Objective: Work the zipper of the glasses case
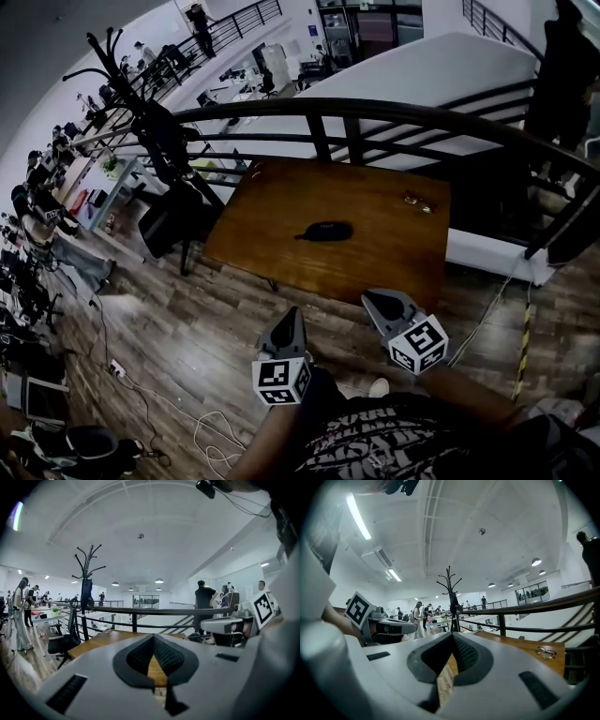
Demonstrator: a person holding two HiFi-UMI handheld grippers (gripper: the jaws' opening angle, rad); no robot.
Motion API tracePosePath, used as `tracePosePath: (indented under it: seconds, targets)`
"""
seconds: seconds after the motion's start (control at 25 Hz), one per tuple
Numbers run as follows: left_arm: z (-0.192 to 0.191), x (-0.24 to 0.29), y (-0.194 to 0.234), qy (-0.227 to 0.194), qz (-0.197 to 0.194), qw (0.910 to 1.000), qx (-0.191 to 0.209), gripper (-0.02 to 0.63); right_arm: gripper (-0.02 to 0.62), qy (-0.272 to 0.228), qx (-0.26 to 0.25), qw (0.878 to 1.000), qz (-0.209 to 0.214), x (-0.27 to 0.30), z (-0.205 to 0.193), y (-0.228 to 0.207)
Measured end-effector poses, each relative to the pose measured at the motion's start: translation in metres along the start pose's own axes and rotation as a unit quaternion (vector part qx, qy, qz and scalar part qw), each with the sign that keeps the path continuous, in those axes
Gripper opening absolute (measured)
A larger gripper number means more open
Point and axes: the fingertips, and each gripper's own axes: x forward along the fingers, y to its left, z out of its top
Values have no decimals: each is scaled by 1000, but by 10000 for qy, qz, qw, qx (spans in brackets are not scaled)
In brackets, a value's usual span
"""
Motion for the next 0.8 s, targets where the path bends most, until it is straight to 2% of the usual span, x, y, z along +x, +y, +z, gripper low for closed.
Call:
tracePosePath:
  seconds: [0.16, 0.32, 0.6, 0.8]
  targets:
    - [-2, 25, -16, 55, -277, 9996, 76, 6, -8, 52, 51, 9997, -226, -6, -3, -22]
    - [-7, 47, -12, 106, -429, 9990, 36, 6, -8, 159, 63, 9992, -371, 3, -9, -35]
    - [-24, 97, 42, 345, -653, 9973, -44, 6, -8, 445, 81, 9970, -631, 64, -23, -50]
    - [-29, 136, 92, 465, -780, 9958, -89, 6, -8, 594, 208, 9929, -1008, 111, -29, -70]
